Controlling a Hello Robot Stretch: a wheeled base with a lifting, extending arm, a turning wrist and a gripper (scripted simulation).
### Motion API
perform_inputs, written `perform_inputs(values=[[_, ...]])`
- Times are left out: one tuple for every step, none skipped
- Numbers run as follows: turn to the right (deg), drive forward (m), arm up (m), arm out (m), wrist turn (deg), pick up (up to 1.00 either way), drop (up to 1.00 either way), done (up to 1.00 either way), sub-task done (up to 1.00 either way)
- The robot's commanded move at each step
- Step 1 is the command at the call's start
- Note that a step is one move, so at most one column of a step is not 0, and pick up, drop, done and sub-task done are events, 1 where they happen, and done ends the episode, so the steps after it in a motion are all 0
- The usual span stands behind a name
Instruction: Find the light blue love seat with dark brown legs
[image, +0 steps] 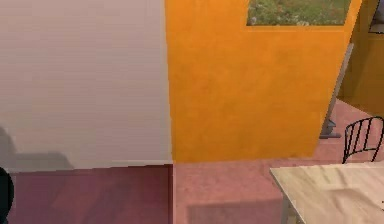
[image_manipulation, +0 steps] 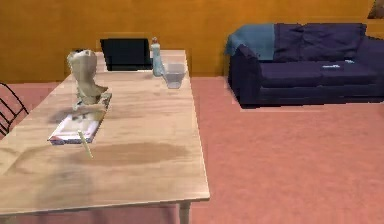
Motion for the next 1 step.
perform_inputs(values=[[0.0, 1.00, 0.00, 0.00, 0.0, 0.00, 0.00, 0.00, 0.00]])
